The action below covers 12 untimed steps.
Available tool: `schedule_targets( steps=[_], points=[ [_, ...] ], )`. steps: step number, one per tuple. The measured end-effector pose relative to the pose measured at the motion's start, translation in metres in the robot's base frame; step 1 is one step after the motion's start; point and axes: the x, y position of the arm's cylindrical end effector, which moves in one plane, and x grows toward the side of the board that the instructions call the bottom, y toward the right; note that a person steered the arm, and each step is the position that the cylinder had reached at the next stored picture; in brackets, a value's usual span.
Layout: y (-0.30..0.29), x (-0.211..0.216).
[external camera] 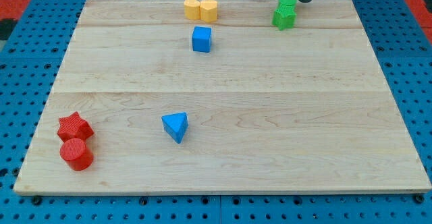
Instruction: Move the green star under the green circle
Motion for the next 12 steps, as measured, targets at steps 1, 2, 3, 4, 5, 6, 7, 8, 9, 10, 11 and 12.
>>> schedule_targets(
  steps=[1, 2, 3, 4, 5, 6, 7, 8, 9, 10, 11, 12],
  points=[
    [-0.056, 0.000],
    [-0.090, 0.004],
    [-0.125, 0.015],
    [-0.096, 0.028],
    [-0.049, 0.023],
    [-0.062, 0.024],
    [-0.116, 0.033],
    [-0.117, 0.038],
    [-0.117, 0.048],
    [-0.105, 0.063],
    [-0.101, 0.072],
    [-0.094, 0.080]
  ],
)
